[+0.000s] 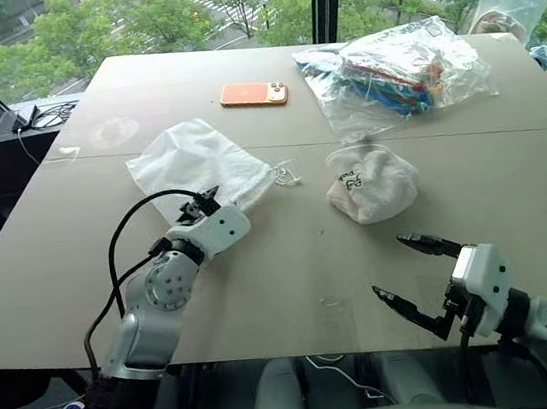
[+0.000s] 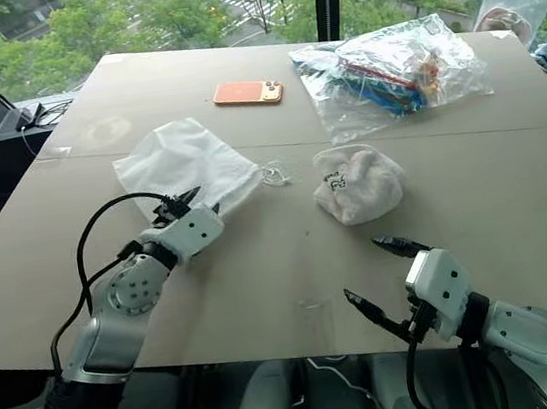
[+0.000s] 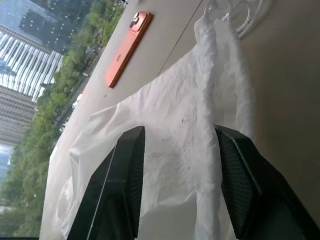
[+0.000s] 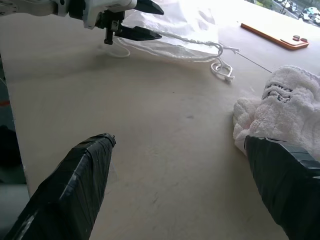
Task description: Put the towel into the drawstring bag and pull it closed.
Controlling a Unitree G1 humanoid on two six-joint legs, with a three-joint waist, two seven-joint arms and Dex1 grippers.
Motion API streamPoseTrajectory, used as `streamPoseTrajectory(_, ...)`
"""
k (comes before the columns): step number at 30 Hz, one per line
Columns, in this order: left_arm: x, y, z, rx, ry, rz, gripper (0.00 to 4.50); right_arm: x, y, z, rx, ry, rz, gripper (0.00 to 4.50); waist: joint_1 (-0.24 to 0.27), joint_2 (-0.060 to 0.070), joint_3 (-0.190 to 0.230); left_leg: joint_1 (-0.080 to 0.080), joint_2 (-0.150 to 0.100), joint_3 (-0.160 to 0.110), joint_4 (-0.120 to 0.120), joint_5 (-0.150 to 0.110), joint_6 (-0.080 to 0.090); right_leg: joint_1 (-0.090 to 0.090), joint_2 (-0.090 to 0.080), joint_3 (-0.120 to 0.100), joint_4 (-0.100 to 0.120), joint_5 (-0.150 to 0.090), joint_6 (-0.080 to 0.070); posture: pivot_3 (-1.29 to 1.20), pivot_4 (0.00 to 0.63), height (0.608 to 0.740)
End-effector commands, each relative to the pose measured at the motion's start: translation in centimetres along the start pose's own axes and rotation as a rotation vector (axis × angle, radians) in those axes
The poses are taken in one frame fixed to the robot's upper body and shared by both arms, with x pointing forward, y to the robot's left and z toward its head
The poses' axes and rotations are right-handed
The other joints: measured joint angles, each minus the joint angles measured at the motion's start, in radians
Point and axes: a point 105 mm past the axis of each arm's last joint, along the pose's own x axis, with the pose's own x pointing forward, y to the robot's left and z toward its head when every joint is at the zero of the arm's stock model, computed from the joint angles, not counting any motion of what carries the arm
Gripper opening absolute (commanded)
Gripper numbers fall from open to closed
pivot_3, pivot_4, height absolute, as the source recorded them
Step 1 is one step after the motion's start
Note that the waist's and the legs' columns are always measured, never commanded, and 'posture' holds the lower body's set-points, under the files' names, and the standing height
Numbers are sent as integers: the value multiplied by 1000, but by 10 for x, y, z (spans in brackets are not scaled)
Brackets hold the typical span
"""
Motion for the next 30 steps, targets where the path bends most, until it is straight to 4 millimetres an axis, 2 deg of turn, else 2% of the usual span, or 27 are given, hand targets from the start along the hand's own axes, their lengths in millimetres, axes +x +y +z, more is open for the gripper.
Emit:
streamPoseTrajectory(1, 1, 5, -4, 25, 26, 80, 2116, -2, 1, 15, -46, -42, 9, 4500, 0, 0, 0, 0, 0, 0, 0, 0, 0, 0, 0, 0, 0, 0, 0, 0, 150, 740)
streamPoseTrajectory(2, 4, 3, -4, 20, 28, 75, 2116, -3, 1, 15, -47, -38, 12, 4500, 0, 0, 0, 0, 0, 0, 0, 0, 0, 0, 0, 0, 0, 0, 0, 0, 150, 740)
streamPoseTrajectory(4, 9, -1, -6, -18, 52, 45, 1559, -3, 0, 14, -51, -33, 18, 4500, 0, 0, 0, 0, 0, 0, 0, 0, 0, 0, 0, 0, 0, 0, 0, 0, 150, 740)
streamPoseTrajectory(5, 11, -3, -7, -52, 65, 24, 1438, -2, 0, 14, -50, -33, 20, 4500, 0, 0, 0, 0, 0, 0, 0, 0, 0, 0, 0, 0, 0, 0, 0, 0, 150, 740)
streamPoseTrajectory(8, 16, 4, -9, -245, 100, -20, 107, 1, -4, 15, -13, -38, 18, 4500, 1, 0, 0, 0, 0, 0, 0, 0, 0, 0, 0, -1, 0, 0, 0, 0, 150, 740)
streamPoseTrajectory(9, 18, 11, -8, -320, 101, -26, 25, 1, -8, 14, 34, -37, 9, 4500, 0, 0, 0, 0, 0, 0, 1, 0, 0, 1, 0, -1, 0, 0, 0, 0, 150, 740)
streamPoseTrajectory(12, 20, 29, 2, -666, 74, -99, 25, 3, -28, 17, -25, -33, -97, 4500, 0, 0, 0, 0, 0, -1, 2, 0, 0, 1, 2, -3, 0, 1, 1, 0, 150, 740)
streamPoseTrajectory(14, 16, 35, 13, -938, 41, -203, 25, 7, -40, 18, -89, -13, -174, 4500, -2, 0, 0, 0, -1, -2, 2, 0, 0, 2, 6, -2, 0, 1, 1, 0, 150, 740)
streamPoseTrajectory(16, 8, 38, 27, -1136, -1, -340, 25, 13, -47, 19, -99, -1, -210, 4500, -5, 0, 0, -1, -1, -3, 3, 0, 0, 2, 6, -3, 0, 1, 2, 0, 150, 740)
streamPoseTrajectory(18, 1, 42, 33, -1180, -16, -407, 25, 20, -59, 18, -169, 57, -274, 4500, -12, 0, 0, 0, -1, -3, 3, 0, 0, 2, 7, -3, 1, 1, 2, 0, 150, 740)
streamPoseTrajectory(20, 0, 46, 34, -1207, -6, -422, 25, 27, -62, 10, -125, 119, -234, 4500, -17, 0, 0, 0, -1, -3, 3, 0, 0, 3, 7, -2, 1, 1, 2, 0, 150, 740)
streamPoseTrajectory(22, 1, 48, 37, -1203, -5, -433, 25, 31, -67, 3, -159, 159, -219, 4500, -16, 0, 0, 0, -2, -5, 3, 0, 0, 4, 7, -3, 1, 1, 2, 0, 150, 740)
streamPoseTrajectory(27, 6, 43, 54, -1171, -25, -471, 25, 43, -87, -23, -500, 345, -188, 4500, -16, 0, 0, 0, -3, -6, 5, 0, 0, 5, 6, -3, 0, 1, 1, 0, 150, 740)
streamPoseTrajectory(30, 8, 41, 53, -1165, -19, -462, 25, 53, -89, -30, -568, 363, -173, 4500, -20, -1, 0, 0, -3, -6, 5, 0, 0, 5, 7, -3, 0, 1, 2, 0, 150, 740)
